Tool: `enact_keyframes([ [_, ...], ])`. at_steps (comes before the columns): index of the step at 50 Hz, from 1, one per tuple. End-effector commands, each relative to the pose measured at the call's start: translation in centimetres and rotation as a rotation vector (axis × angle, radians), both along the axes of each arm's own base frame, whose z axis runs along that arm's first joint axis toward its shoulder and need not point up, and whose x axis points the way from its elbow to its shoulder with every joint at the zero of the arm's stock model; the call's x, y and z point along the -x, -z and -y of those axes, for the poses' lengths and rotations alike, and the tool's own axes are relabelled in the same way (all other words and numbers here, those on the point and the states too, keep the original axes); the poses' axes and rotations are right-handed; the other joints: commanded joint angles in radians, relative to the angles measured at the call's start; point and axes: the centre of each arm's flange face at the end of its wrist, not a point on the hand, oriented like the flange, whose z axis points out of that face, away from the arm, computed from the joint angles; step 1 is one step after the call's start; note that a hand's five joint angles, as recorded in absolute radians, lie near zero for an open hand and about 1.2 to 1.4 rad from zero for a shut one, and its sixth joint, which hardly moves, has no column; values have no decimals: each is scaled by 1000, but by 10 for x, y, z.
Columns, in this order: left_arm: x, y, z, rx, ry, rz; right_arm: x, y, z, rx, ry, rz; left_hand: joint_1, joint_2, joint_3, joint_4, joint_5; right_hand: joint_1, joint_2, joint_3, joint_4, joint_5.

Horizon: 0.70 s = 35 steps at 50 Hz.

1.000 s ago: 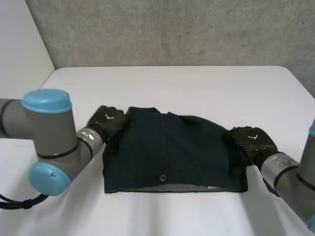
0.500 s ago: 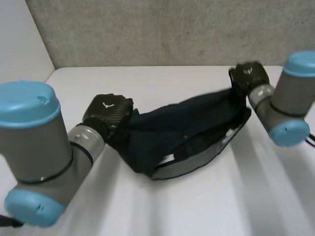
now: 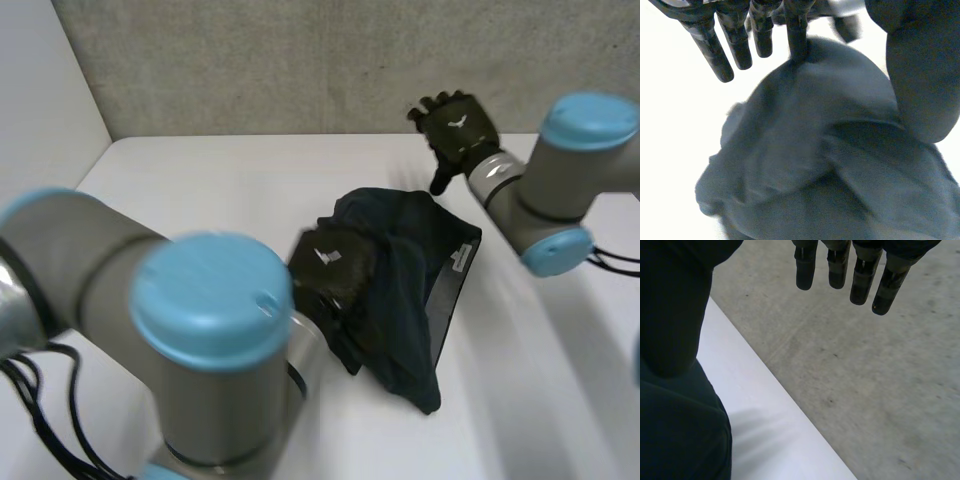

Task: Fold the shorts.

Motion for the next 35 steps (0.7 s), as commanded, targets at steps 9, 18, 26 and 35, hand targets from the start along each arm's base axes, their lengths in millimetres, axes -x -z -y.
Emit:
enact_keyframes([
  [9,-62,-53,62,89,-91,-30,51,-39,-100,-366,72,-51,-67,-15,-23,-16,-10,13,-3,4,-18,-31],
  [18,-84,-37,90,61,-156,21,68,6,-164,-669,104,134,-47,6,-2,5,11,104,88,96,74,60],
  [26,-87,28,112,-2,-150,201,70,37,-203,-692,38,126,-41,12,4,11,17,227,211,219,197,184],
  [35,-94,74,133,-43,-53,306,59,72,-228,-722,-25,64,38,91,83,90,96,336,320,328,306,292],
])
